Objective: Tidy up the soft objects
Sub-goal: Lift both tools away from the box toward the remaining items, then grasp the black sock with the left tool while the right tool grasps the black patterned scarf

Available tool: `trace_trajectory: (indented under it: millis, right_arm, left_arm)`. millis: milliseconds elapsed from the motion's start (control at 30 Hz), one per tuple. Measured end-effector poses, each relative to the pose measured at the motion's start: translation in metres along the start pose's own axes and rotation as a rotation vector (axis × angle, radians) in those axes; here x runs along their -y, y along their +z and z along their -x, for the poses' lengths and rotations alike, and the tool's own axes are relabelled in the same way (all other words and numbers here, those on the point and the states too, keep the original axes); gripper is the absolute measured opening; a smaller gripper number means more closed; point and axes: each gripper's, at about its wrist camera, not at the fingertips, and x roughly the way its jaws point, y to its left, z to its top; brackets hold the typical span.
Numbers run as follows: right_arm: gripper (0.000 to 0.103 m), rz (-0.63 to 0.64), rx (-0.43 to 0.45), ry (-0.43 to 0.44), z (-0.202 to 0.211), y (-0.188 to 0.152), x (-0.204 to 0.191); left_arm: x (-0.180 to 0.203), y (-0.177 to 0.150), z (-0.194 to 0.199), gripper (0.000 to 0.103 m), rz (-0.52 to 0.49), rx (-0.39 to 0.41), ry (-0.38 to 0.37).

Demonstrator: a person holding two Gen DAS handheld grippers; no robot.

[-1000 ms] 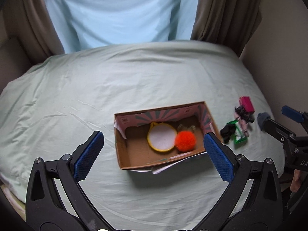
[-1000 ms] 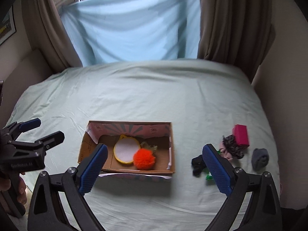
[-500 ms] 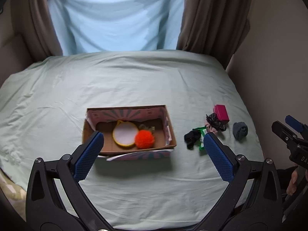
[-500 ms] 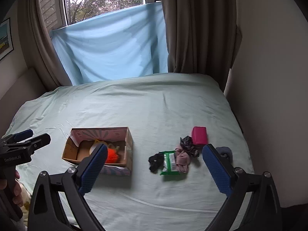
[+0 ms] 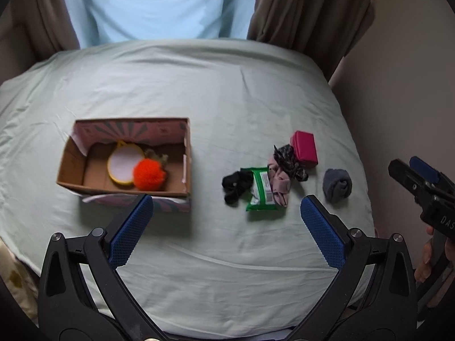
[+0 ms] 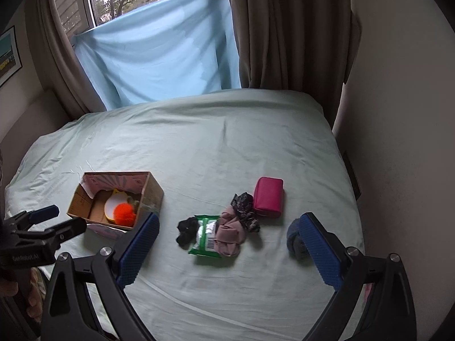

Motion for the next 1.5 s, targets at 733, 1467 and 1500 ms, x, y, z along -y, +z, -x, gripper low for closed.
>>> trace_trajectory:
  millis: [733,1467,1500]
  right_arm:
    - [0.087,-0.105,-0.186,0.1,-0.228,-0.041,0.061]
    - [0.046,-0.213,-0.237,0.198,-0.297,-0.053,0.074]
    - [0.045,-0.216,-0.237,0.199,-0.296,-0.054,0.075]
  left_arm:
    - [0.014,-0.037,-0.24,0.093,0.211,-0.11,-0.05]
    - [-0.006,-0.041,-0.292,0.038,0.38,-0.124,-0.184]
    - [-0.007,-0.041,-0.291,0.033,0.383,-0.126,-0.184]
